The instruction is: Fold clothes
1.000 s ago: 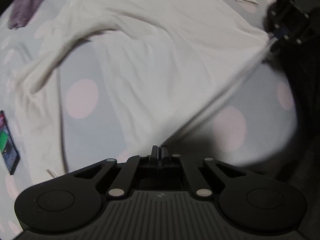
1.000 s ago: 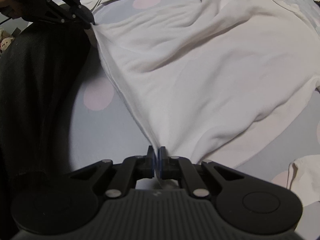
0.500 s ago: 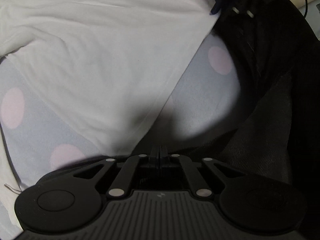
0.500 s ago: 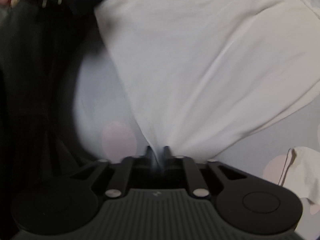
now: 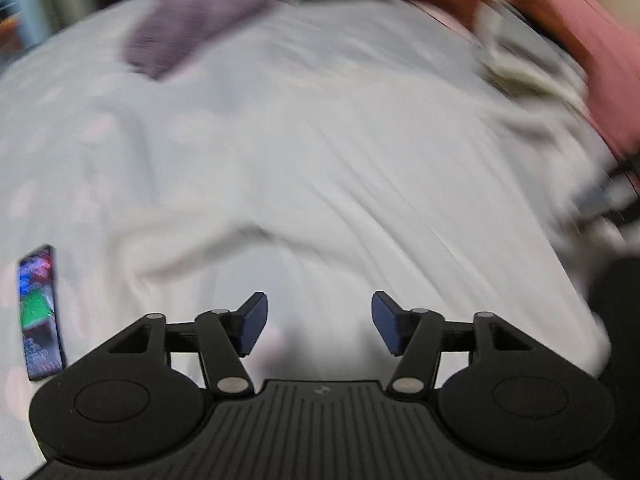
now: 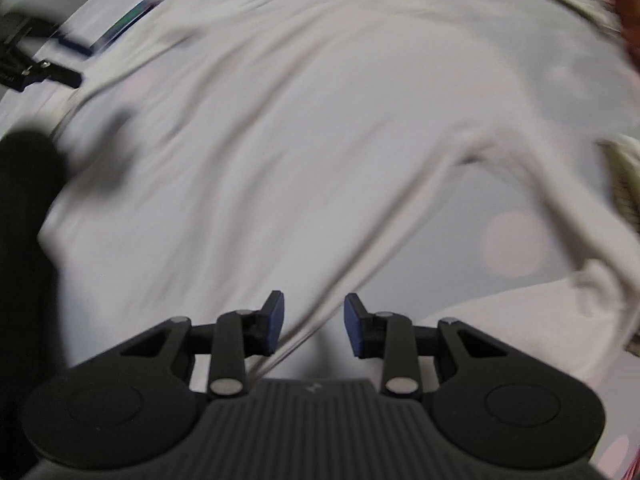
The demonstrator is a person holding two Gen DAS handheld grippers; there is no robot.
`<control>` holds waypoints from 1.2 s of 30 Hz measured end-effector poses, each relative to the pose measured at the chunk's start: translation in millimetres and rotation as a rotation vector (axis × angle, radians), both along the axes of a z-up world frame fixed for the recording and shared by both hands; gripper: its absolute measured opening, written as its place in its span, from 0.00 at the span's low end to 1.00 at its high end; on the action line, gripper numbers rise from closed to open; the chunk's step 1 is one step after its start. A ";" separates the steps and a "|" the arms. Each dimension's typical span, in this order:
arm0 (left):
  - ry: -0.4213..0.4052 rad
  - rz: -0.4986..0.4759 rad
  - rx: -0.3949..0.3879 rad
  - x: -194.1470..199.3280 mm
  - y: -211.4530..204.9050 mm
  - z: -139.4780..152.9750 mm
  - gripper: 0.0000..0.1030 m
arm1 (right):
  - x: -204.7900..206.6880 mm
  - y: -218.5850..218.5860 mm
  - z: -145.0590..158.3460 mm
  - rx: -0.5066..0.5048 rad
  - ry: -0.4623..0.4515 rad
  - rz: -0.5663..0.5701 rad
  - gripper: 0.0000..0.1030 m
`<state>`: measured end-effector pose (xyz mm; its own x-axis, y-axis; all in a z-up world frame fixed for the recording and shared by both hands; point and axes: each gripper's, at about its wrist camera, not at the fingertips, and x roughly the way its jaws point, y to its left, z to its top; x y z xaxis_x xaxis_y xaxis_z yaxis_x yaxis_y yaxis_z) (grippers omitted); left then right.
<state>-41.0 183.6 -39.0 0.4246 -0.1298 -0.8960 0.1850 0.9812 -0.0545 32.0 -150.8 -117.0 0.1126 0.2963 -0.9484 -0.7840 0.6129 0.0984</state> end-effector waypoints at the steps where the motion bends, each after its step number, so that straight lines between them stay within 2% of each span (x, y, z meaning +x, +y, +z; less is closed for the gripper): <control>1: -0.039 0.026 -0.016 16.4 4.1 -2.3 0.51 | 11.9 1.7 -0.4 0.005 -0.030 -0.041 0.35; 3: -0.109 0.055 -0.035 48.3 9.1 -8.5 0.51 | 35.6 6.5 -0.6 0.026 -0.082 -0.094 0.35; 5: -0.159 0.054 -0.022 79.1 9.4 -17.2 0.51 | 54.2 8.4 1.0 0.063 -0.126 -0.108 0.35; 7: -0.172 0.030 0.010 112.1 4.5 -30.1 0.51 | 82.0 7.1 4.8 0.098 -0.179 -0.093 0.35; 10: -0.188 -0.014 0.011 150.3 2.1 -45.6 0.50 | 123.2 17.4 8.0 0.133 -0.253 -0.055 0.35; 14: -0.204 -0.043 0.007 178.3 -5.2 -57.8 0.50 | 188.8 33.2 8.9 0.155 -0.299 -0.033 0.35; 17: -0.174 -0.065 0.016 202.9 -2.8 -74.5 0.50 | 232.3 52.3 -2.9 0.144 -0.285 -0.014 0.35; 21: -0.119 -0.097 0.032 232.3 3.9 -96.4 0.40 | 271.1 80.8 -28.1 0.097 -0.267 0.033 0.35; 28: -0.050 -0.158 -0.067 262.6 19.8 -119.2 0.38 | 316.4 105.1 -55.3 0.128 -0.180 0.129 0.35; 30: -0.026 -0.179 -0.089 267.3 20.3 -122.6 0.32 | 321.4 110.5 -62.5 0.130 -0.136 0.167 0.34; 32: -0.011 -0.191 -0.101 270.3 20.4 -124.6 0.31 | 324.8 114.7 -71.0 0.121 -0.089 0.194 0.32; 35: 0.013 -0.209 -0.119 274.7 20.5 -127.6 0.30 | 326.2 113.0 -76.5 0.138 -0.068 0.197 0.29; 36: 0.020 -0.215 -0.125 276.2 20.6 -128.6 0.18 | 327.1 111.4 -76.2 0.151 -0.057 0.195 0.16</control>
<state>235.2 204.2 -167.6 0.3572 -0.3258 -0.8754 0.3862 0.9048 -0.1792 359.2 -39.3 -193.2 0.0913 0.4552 -0.8857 -0.8927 0.4316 0.1298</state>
